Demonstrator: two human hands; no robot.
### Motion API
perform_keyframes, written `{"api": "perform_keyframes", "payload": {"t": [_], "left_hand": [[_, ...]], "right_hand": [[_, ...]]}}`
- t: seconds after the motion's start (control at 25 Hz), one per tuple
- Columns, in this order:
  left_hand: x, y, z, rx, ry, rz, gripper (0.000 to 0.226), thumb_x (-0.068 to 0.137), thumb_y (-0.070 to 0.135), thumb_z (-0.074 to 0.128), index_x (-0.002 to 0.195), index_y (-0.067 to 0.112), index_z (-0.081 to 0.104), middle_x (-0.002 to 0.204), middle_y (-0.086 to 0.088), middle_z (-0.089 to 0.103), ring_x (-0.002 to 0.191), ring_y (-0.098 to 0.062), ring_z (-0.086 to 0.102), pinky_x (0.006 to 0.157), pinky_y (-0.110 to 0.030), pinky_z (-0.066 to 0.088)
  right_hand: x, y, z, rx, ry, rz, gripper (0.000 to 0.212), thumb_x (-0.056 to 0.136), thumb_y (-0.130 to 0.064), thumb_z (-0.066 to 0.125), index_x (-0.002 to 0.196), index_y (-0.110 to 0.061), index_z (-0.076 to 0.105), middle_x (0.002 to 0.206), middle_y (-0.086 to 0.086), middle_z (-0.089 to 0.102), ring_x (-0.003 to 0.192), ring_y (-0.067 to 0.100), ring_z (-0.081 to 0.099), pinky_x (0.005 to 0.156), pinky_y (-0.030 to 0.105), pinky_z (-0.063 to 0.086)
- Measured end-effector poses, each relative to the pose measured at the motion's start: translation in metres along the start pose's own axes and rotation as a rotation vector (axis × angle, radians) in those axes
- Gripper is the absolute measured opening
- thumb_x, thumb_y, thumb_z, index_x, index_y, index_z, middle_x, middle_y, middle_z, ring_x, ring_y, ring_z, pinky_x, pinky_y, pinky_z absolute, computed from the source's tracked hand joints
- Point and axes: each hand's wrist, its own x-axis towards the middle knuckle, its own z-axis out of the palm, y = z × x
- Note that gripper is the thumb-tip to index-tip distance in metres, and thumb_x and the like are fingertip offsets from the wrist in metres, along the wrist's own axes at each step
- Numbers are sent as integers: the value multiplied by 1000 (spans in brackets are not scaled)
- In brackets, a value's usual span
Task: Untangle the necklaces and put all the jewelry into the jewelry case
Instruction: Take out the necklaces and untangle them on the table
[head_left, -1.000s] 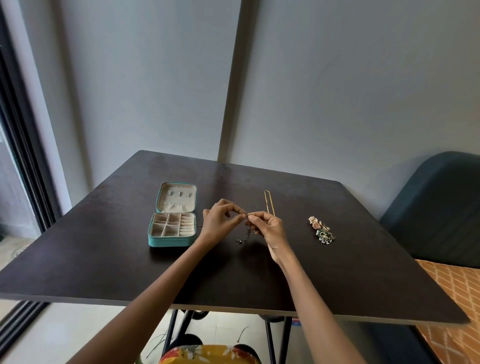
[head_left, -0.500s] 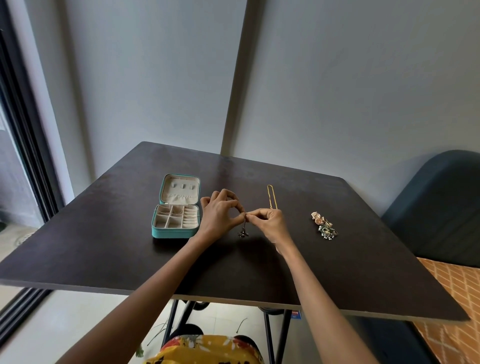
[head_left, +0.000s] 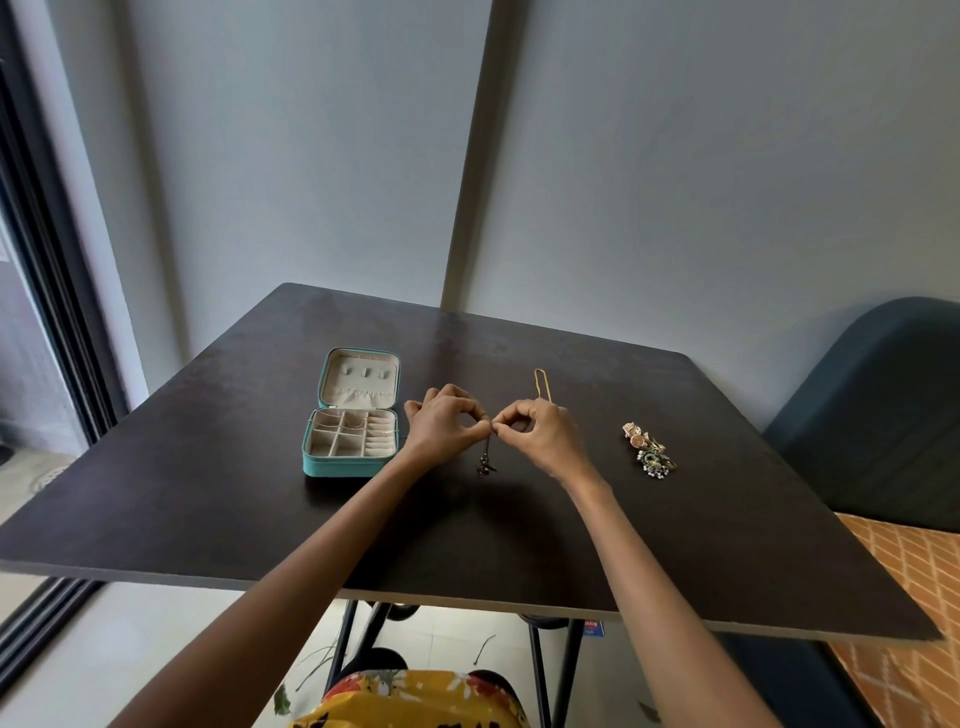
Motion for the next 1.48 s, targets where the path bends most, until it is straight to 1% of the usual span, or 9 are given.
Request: {"api": "perform_keyframes", "payload": {"t": [0.16,0.32,0.4,0.52,0.68,0.96,1.12,1.32,1.48], "left_hand": [[4,6,-6,4,-48,-24,17,85,38,61,88,23,69,116,7,56,116,-14,41,89,-33,17],[4,11,-15,-89,-85,-18,15,86,34,59,73,30,65,95,10,62,105,-13,49,83,-35,20],[3,12,-19,-143,-94,-18,19,87,32,58,70,29,64,81,13,58,95,-11,51,81,-36,21],[5,7,-18,-172,-98,-40,17,89,34,57,75,28,65,91,11,56,99,-13,52,87,-38,23],[6,2,-12,-156,-79,-47,13,88,38,58,77,33,61,100,10,53,109,-17,50,92,-40,22],[9,6,-14,1,-46,-1,17,86,40,61,90,26,69,117,4,55,116,-16,41,92,-36,19],[10,10,-15,59,-39,28,19,85,40,62,94,25,70,120,4,54,119,-16,40,86,-33,17],[11,11,-17,55,-73,33,19,86,41,61,93,26,68,121,4,53,119,-15,40,88,-34,18],[6,5,-14,13,-92,-10,16,88,37,57,91,24,66,119,4,53,115,-15,43,90,-36,18]], "right_hand": [[1,-11,-7,-244,-2,-118,8,81,-29,67,84,-21,67,84,-12,59,81,6,50,67,24,38],[1,-13,-1,-373,58,-285,9,80,-21,67,81,-14,63,82,-2,63,81,17,55,67,33,49],[-1,-11,2,-323,101,-263,9,81,-22,68,81,-14,62,81,-4,62,80,16,55,65,32,48],[-3,-9,1,-147,87,-130,6,84,-26,67,85,-20,67,82,-12,59,82,8,54,66,25,40],[-3,-9,-6,-125,74,-90,7,83,-27,69,88,-26,72,75,-20,55,81,4,51,64,18,37],[-3,-11,-7,-136,77,-79,4,81,-29,71,84,-27,71,71,-25,52,79,2,51,68,19,36],[0,-10,-4,-217,144,-153,6,75,-27,71,74,-23,67,77,-14,62,79,7,50,75,27,45],[0,-14,0,-306,217,-241,11,72,-25,69,68,-21,60,75,-10,61,80,15,55,89,38,50],[-1,-12,1,-142,265,-199,11,76,-30,61,69,-21,59,75,-11,60,79,4,47,95,44,47]]}}
